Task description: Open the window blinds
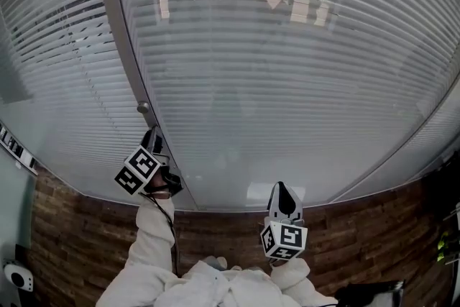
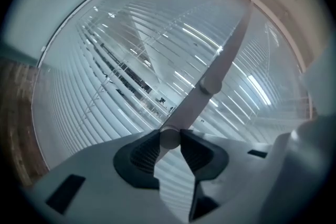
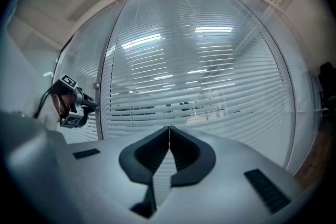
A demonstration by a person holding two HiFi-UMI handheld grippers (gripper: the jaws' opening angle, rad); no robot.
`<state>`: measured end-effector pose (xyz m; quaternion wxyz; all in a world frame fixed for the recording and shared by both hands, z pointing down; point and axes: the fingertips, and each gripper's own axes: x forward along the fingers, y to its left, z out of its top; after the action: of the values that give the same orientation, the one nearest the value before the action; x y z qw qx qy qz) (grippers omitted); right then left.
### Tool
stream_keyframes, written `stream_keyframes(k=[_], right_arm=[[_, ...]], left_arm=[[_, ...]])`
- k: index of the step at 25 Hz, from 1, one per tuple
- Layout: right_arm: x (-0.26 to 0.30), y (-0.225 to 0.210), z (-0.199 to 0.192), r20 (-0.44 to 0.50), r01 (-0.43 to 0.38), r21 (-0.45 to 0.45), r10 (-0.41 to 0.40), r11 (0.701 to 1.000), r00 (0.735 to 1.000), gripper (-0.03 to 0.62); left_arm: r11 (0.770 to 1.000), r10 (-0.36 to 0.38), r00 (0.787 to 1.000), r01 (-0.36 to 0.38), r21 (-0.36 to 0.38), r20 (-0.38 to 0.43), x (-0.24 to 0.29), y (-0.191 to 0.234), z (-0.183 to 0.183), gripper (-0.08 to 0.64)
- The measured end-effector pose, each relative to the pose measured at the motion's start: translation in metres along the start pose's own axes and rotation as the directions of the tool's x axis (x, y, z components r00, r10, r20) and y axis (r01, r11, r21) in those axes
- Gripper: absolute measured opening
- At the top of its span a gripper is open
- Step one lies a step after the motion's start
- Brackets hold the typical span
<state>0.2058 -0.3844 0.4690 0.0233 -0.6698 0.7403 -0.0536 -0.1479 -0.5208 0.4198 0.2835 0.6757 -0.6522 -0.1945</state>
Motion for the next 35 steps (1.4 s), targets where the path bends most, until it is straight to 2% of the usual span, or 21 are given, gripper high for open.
stream_keyframes(k=[1,2,3,4,5,6,7,8,9,10,11,12,15,19,21,22,23,25,28,30,35], right_arm=[[0.001,0.001,0.0,-0.001,-0.003,0.0,0.003,1.0,1.0,0.014],[0.001,0.002,-0.001,-0.003,-0.006,-0.001,0.006,1.0,1.0,0.014],[0.002,0.003,-0.001,-0.004,-0.008,-0.002,0.008,1.0,1.0,0.014],[0.002,0.004,-0.002,-0.006,-0.009,-0.002,0.009,1.0,1.0,0.014],[0.002,0.004,-0.002,-0.007,-0.01,-0.001,0.01,1.0,1.0,0.014],[0.002,0.005,-0.002,-0.008,-0.011,0.0,0.011,1.0,1.0,0.014],[0.002,0.006,-0.003,-0.009,-0.013,0.002,0.013,1.0,1.0,0.014],[0.002,0.007,-0.003,-0.01,-0.015,0.002,0.015,1.0,1.0,0.014],[0.002,0.008,-0.004,-0.011,-0.017,0.003,0.017,1.0,1.0,0.014],[0.003,0.01,-0.004,-0.011,-0.021,0.004,0.021,1.0,1.0,0.014],[0.002,0.011,-0.004,-0.01,-0.025,0.004,0.025,1.0,1.0,0.014],[0.002,0.013,-0.003,-0.009,-0.028,0.003,0.028,1.0,1.0,0.014],[0.002,0.013,-0.003,-0.011,-0.031,0.0,0.031,1.0,0.999,0.014],[0.002,0.009,-0.003,-0.011,-0.018,0.003,0.018,1.0,1.0,0.014],[0.002,0.008,-0.002,-0.01,-0.016,0.002,0.016,1.0,1.0,0.014],[0.003,0.008,-0.002,-0.01,-0.016,0.001,0.016,1.0,1.0,0.014],[0.003,0.008,-0.002,-0.01,-0.016,0.001,0.016,1.0,1.0,0.014],[0.004,0.009,-0.003,-0.012,-0.017,0.001,0.017,1.0,1.0,0.014],[0.003,0.011,-0.004,-0.015,-0.025,0.0,0.025,1.0,1.0,0.014],[0.003,0.011,-0.004,-0.015,-0.028,0.001,0.028,1.0,1.0,0.014],[0.003,0.009,-0.002,-0.009,-0.021,0.004,0.021,1.0,1.0,0.014]], left_arm=[[0.997,0.007,1.0,-0.006,0.082,-0.018,0.0,-0.001,0.0,0.123],[0.976,0.031,0.999,-0.023,0.219,-0.033,-0.001,-0.002,0.001,0.123],[0.915,0.069,0.997,-0.05,0.4,-0.035,-0.003,-0.003,0.003,0.124],[0.797,0.112,0.994,-0.08,0.599,-0.015,-0.006,-0.006,0.006,0.125],[0.613,0.145,0.989,-0.108,0.783,0.023,-0.008,-0.009,0.007,0.144],[0.378,0.166,0.984,-0.129,0.917,0.07,-0.01,-0.013,0.007,0.171],[0.126,0.173,0.978,-0.14,0.982,0.117,-0.011,-0.018,0.006,0.197],[-0.1,0.166,0.974,-0.142,0.985,0.157,-0.012,-0.023,0.003,0.224],[-0.266,0.154,0.971,-0.136,0.954,0.181,-0.012,-0.028,-0.001,0.232],[-0.366,0.147,0.971,-0.125,0.922,0.19,-0.011,-0.03,-0.004,0.232],[-0.415,0.149,0.97,-0.113,0.903,0.191,-0.009,-0.029,-0.007,0.232],[-0.44,0.155,0.969,-0.105,0.892,0.19,-0.006,-0.026,-0.009,0.232],[-0.483,0.17,0.968,-0.083,0.872,0.187,0.001,-0.015,-0.007,0.23],[-0.522,0.163,0.97,-0.071,0.85,0.181,0.001,-0.014,-0.012,0.131],[-0.523,0.161,0.967,-0.085,0.848,0.196,0.001,-0.013,-0.013,0.126],[-0.504,0.166,0.967,-0.085,0.86,0.192,0.001,-0.013,-0.013,0.126],[-0.47,0.173,0.968,-0.082,0.879,0.182,0.002,-0.013,-0.012,0.126],[-0.358,0.179,0.972,-0.081,0.93,0.153,0.003,-0.013,-0.012,0.124],[-0.125,0.175,0.977,-0.097,0.987,0.118,0.003,-0.011,-0.01,0.124],[0.0,0.184,0.977,-0.112,0.994,0.11,0.002,-0.011,-0.008,0.124],[0.183,0.188,0.979,-0.117,0.976,0.082,0.002,-0.012,-0.005,0.124]])
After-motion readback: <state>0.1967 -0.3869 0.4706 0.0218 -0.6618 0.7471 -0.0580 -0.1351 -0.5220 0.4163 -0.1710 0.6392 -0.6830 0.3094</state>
